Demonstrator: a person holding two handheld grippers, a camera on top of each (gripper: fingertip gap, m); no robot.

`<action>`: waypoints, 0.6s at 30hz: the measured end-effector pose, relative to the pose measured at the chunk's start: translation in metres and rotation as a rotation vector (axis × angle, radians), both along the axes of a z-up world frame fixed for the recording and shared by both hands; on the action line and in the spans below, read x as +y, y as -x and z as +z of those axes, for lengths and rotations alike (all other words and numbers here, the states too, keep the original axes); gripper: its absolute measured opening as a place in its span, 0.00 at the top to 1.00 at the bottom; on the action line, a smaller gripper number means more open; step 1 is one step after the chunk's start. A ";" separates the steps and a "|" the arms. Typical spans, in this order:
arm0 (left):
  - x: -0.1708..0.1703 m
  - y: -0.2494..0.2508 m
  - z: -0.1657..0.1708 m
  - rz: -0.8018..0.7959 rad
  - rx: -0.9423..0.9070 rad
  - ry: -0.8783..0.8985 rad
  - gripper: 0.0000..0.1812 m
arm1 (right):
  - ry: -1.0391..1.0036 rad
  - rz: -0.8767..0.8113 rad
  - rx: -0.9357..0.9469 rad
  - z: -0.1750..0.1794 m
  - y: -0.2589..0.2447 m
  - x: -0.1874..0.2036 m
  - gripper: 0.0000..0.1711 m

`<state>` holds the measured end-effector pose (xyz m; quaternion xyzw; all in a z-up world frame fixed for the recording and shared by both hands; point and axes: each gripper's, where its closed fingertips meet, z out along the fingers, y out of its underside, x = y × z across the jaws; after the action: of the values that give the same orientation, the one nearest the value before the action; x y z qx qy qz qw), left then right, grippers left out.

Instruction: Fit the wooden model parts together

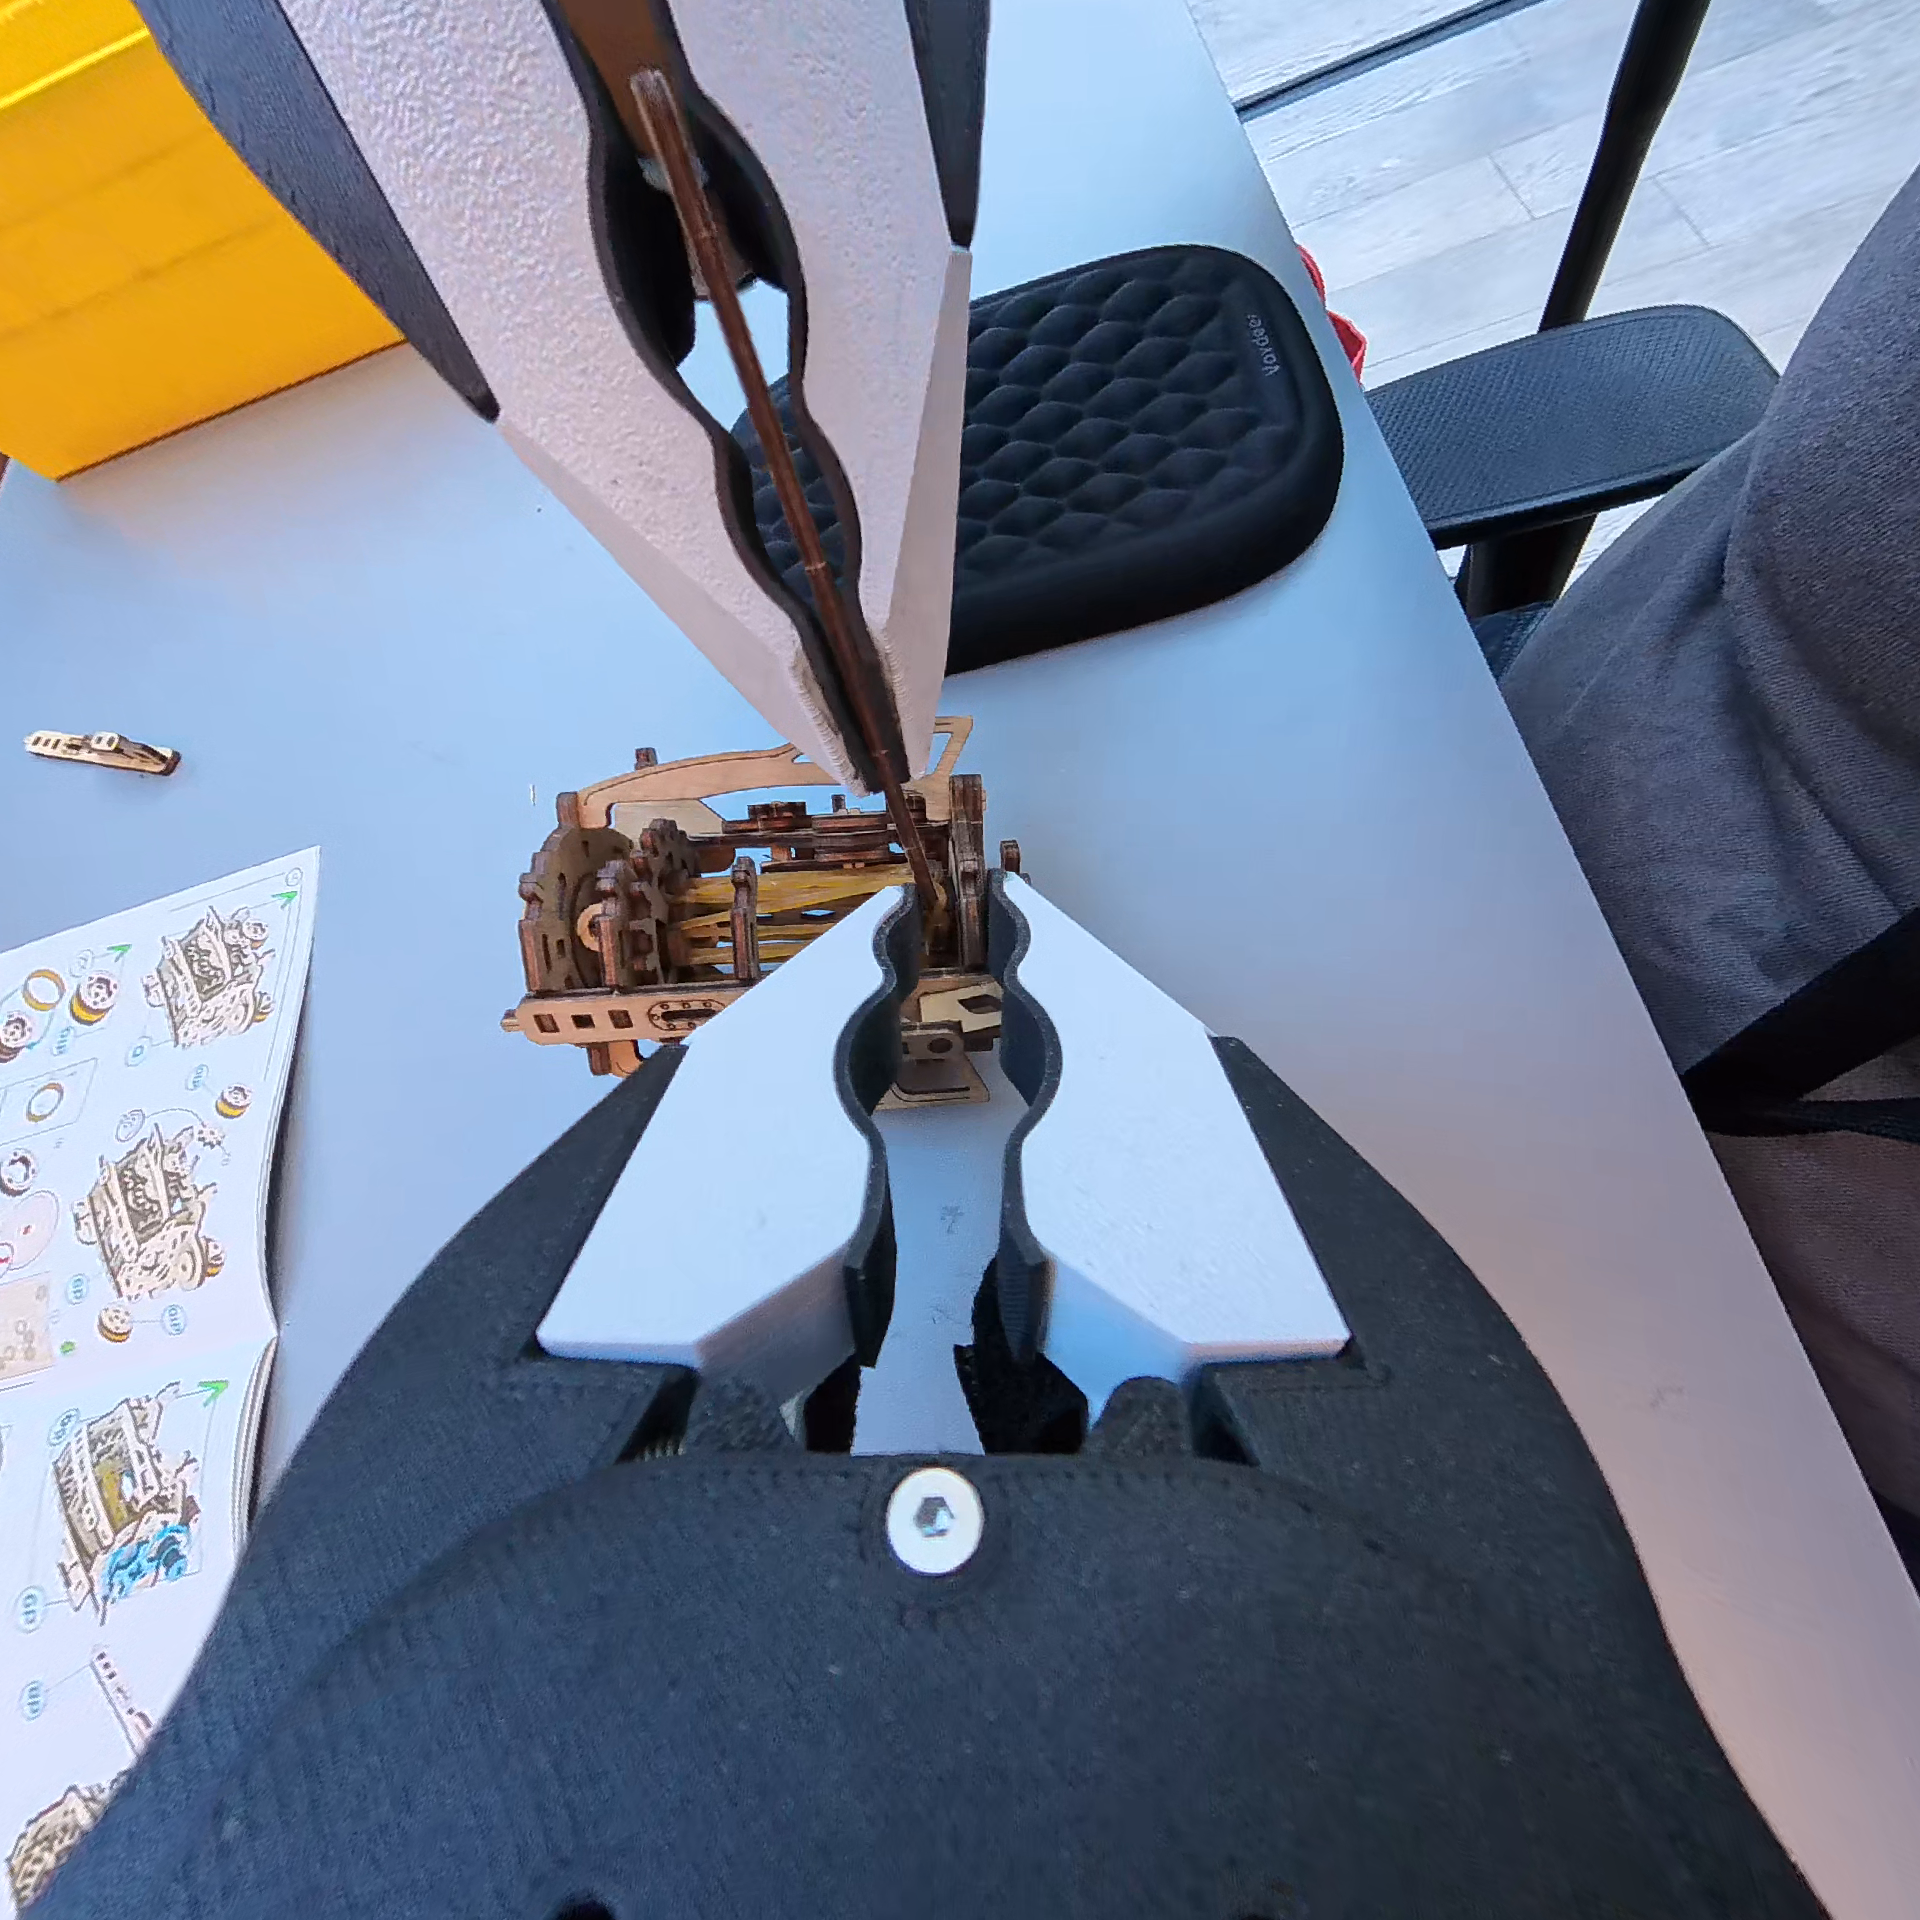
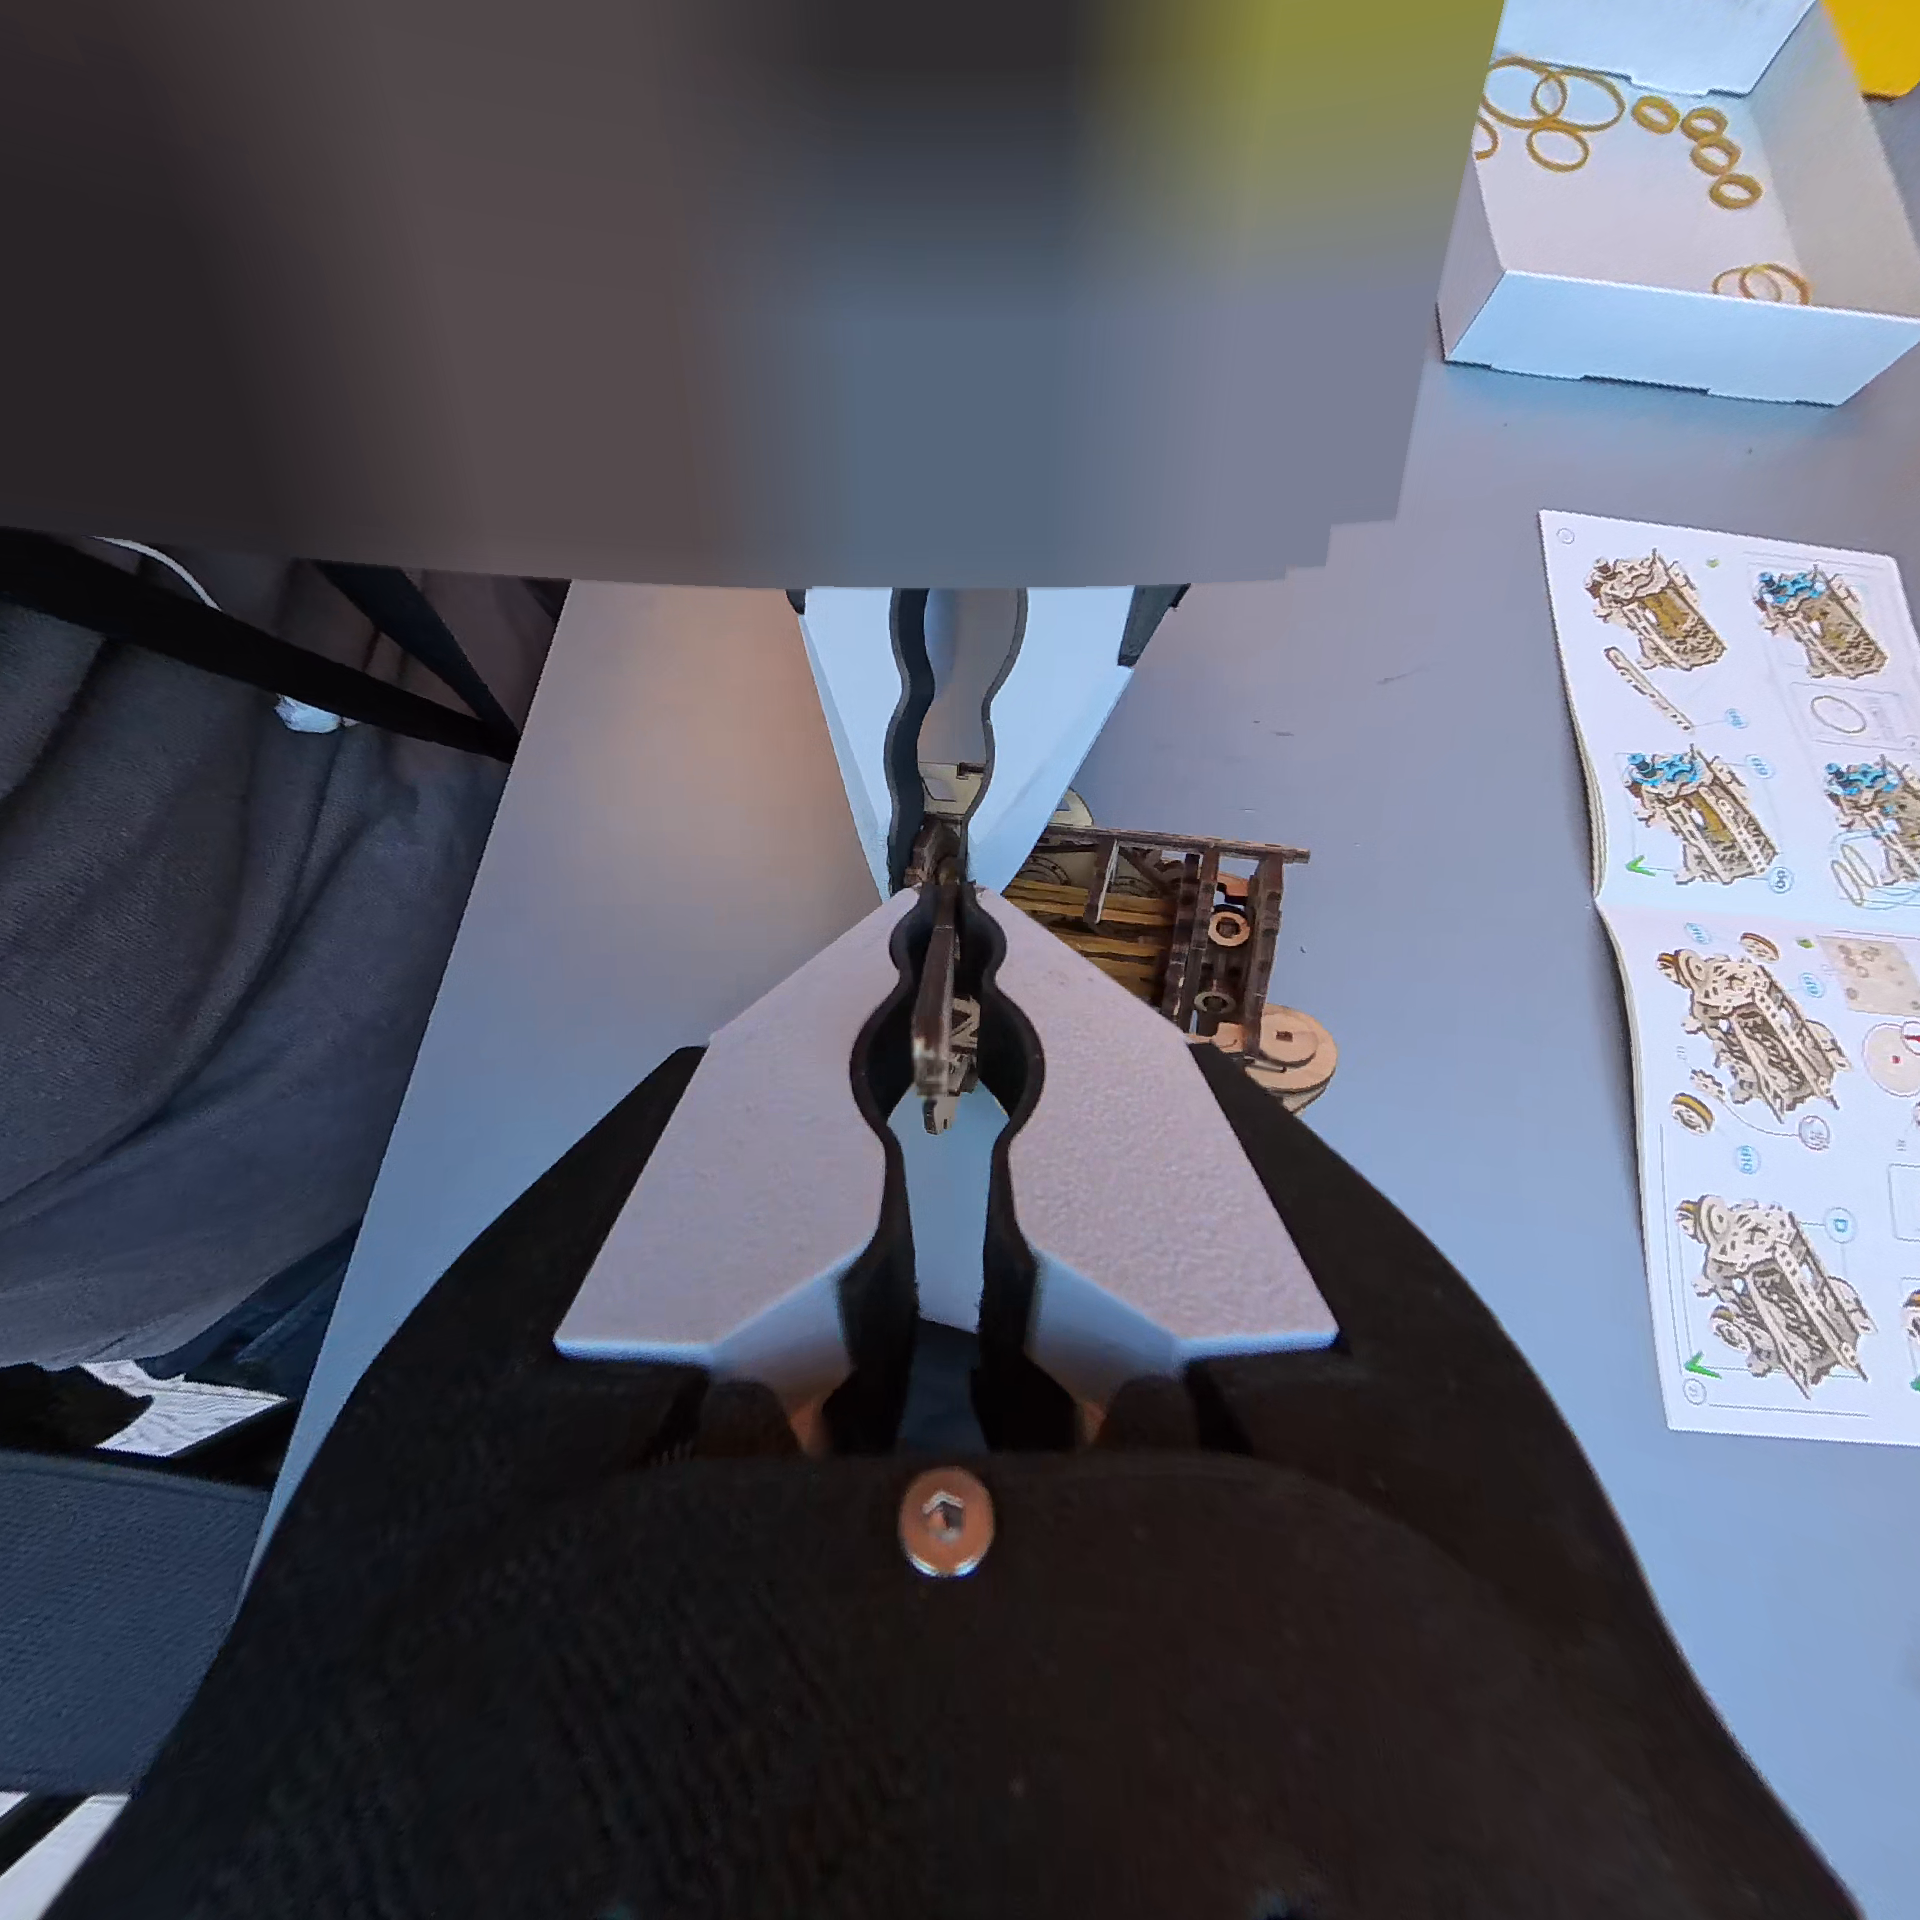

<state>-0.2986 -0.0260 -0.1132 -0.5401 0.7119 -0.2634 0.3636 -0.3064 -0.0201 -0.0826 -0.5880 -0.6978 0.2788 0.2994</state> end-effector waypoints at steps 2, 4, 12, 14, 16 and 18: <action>0.000 0.000 0.000 0.003 -0.002 0.004 0.95 | -0.025 0.008 0.008 0.001 -0.001 0.001 0.99; 0.001 -0.001 0.001 0.005 -0.003 0.013 0.94 | -0.052 0.019 0.011 0.001 -0.002 0.001 0.99; 0.000 0.000 0.000 -0.002 -0.003 0.031 0.94 | -0.081 -0.024 0.059 0.021 -0.016 0.014 0.99; 0.000 0.000 0.000 -0.003 -0.002 0.029 0.94 | -0.031 -0.026 0.083 0.023 -0.017 0.013 0.99; -0.001 0.000 0.000 -0.004 0.000 0.032 0.94 | -0.019 -0.025 0.066 0.018 -0.017 0.014 0.99; -0.001 0.000 0.000 -0.006 0.001 0.030 0.94 | -0.031 0.001 0.033 0.013 -0.012 0.013 0.99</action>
<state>-0.2988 -0.0266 -0.1130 -0.5434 0.7097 -0.2750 0.3543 -0.2941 -0.0073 -0.0700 -0.5780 -0.6975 0.2777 0.3199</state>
